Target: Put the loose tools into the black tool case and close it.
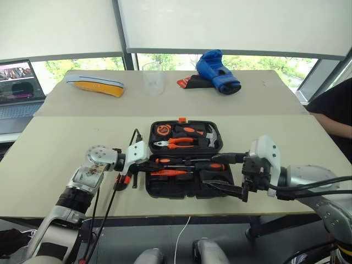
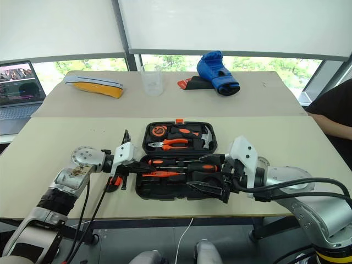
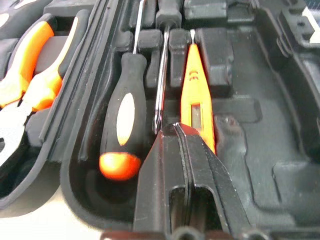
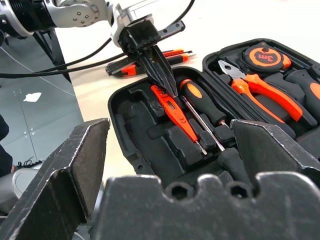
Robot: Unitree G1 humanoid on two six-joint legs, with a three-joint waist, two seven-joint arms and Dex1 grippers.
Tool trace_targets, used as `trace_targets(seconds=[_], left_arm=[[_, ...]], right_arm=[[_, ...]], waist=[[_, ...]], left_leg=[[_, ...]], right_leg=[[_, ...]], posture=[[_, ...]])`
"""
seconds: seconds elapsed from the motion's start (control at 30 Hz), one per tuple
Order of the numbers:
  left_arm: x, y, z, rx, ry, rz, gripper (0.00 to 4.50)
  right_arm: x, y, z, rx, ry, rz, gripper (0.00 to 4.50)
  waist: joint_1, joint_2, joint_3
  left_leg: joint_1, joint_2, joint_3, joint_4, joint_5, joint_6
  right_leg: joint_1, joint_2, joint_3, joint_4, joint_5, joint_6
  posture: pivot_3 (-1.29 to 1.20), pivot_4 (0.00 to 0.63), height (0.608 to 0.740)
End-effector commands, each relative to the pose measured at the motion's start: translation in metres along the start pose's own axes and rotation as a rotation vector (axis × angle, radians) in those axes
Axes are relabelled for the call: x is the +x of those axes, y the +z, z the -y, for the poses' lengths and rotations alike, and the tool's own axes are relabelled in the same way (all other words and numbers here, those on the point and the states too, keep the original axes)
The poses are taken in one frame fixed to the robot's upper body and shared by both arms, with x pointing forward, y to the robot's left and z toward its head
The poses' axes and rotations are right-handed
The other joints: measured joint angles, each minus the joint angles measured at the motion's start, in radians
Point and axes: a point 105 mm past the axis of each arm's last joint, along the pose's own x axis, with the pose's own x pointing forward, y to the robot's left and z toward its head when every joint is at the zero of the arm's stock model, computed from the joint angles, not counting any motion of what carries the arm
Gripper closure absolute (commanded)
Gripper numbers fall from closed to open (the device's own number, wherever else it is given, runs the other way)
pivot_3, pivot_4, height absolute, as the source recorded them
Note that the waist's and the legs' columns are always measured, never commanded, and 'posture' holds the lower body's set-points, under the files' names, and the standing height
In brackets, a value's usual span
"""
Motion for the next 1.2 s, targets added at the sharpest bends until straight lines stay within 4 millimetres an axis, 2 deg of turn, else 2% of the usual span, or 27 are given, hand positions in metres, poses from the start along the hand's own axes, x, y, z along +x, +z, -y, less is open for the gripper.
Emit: trace_targets(seconds=[0.03,0.1,0.2,0.57,0.67,0.77,0.87,0.9,0.93,0.97,1.07,1.1,1.2], left_arm=[[-0.001,-0.018,0.011,-0.132,-0.016,-0.02,4.47],[-0.007,-0.007,0.007,-0.136,0.003,0.025,4.47],[-0.012,-0.001,0.008,-0.142,0.01,0.034,4.47],[0.0,-0.023,0.022,-0.101,-0.056,-0.092,4.47],[-0.003,-0.022,0.017,-0.073,-0.029,-0.089,4.47],[-0.018,-0.004,0.0,-0.098,0.056,-0.027,4.47],[-0.056,0.033,-0.013,-0.197,0.178,0.111,3.73],[-0.071,0.041,-0.013,-0.231,0.223,0.137,3.3],[-0.083,0.045,-0.011,-0.26,0.261,0.147,3.08],[-0.089,0.047,-0.009,-0.28,0.285,0.149,2.67],[-0.127,0.037,0.011,-0.391,0.428,0.12,1.54],[-0.142,0.026,0.022,-0.44,0.501,0.089,1.19],[-0.17,0.001,0.051,-0.564,0.651,0.018,0.19]], right_arm=[[-0.001,0.008,0.0,-0.035,-0.004,0.029,0.0],[0.0,0.007,0.0,-0.033,-0.002,0.03,0.0],[0.001,0.007,0.0,-0.029,0.003,0.036,0.0],[0.004,0.007,-0.003,-0.018,0.009,0.042,0.0],[0.004,0.007,-0.003,-0.014,0.006,0.044,0.0],[0.006,0.009,-0.002,-0.019,0.013,0.054,0.0],[0.01,0.016,-0.001,-0.033,0.055,0.078,0.0],[0.012,0.019,-0.002,-0.035,0.079,0.087,0.0],[0.014,0.02,-0.002,-0.037,0.102,0.092,0.0],[0.015,0.021,-0.002,-0.038,0.117,0.094,0.0],[0.024,0.022,-0.001,-0.071,0.183,0.093,0.0],[0.028,0.023,0.0,-0.084,0.208,0.095,0.0],[0.034,0.024,0.002,-0.107,0.255,0.102,0.0]], waist=[[0.0,0.0,0.0],[-0.002,0.0,0.0],[-0.002,-0.001,0.0],[0.005,-0.001,0.0],[0.008,0.0,0.0],[0.008,-0.001,0.0],[-0.003,-0.003,0.002],[-0.01,-0.005,0.004],[-0.014,-0.007,0.005],[-0.016,-0.007,0.006],[-0.014,-0.005,0.006],[-0.015,-0.005,0.007],[-0.015,-0.006,0.007]], left_leg=[[0.0,0.0,0.0,0.0,0.0,0.0],[0.0,0.0,0.0,0.0,0.0,0.0],[-0.002,0.0,0.0,-0.001,0.0,0.0],[-0.006,0.0,0.0,-0.001,0.0,0.0],[-0.006,0.0,0.0,-0.001,0.0,0.0],[-0.006,0.0,0.0,-0.001,0.0,0.0],[-0.006,0.0,0.0,0.0,0.0,0.0],[-0.007,0.0,0.001,-0.001,0.0,-0.001],[-0.008,0.001,0.001,-0.001,0.001,-0.001],[-0.009,0.001,0.001,-0.001,0.001,-0.001],[-0.009,0.001,0.001,-0.001,0.001,-0.001],[-0.009,0.001,0.001,-0.002,0.001,-0.001],[-0.008,-0.001,0.001,-0.004,0.0,0.0]], right_leg=[[0.0,0.0,0.0,0.0,0.0,0.0],[-0.001,0.0,0.0,0.0,0.0,0.0],[-0.004,0.0,0.0,0.0,0.0,0.0],[-0.008,0.0,-0.001,-0.001,0.0,0.0],[-0.007,0.0,-0.001,0.0,0.0,0.0],[-0.007,0.0,-0.001,0.0,0.0,0.0],[-0.008,0.0,0.0,0.001,0.0,0.0],[-0.009,0.001,0.0,0.001,0.0,0.0],[-0.011,0.001,0.0,0.002,0.0,0.0],[-0.012,0.002,-0.001,0.001,0.0,0.0],[-0.012,0.001,-0.002,0.001,0.0,-0.001],[-0.013,0.001,-0.002,0.0,0.0,-0.001],[-0.015,0.002,-0.003,0.0,0.0,0.0]], posture=[[0.0,0.15,0.731],[0.0,0.15,0.731],[0.0,0.15,0.731],[0.0,0.15,0.731],[0.0,0.15,0.731],[0.0,0.15,0.731],[0.0,0.15,0.731],[0.0,0.15,0.731],[0.0,0.15,0.731],[0.0,0.15,0.731],[0.0,0.15,0.731],[0.0,0.15,0.731],[0.0,0.15,0.731]])
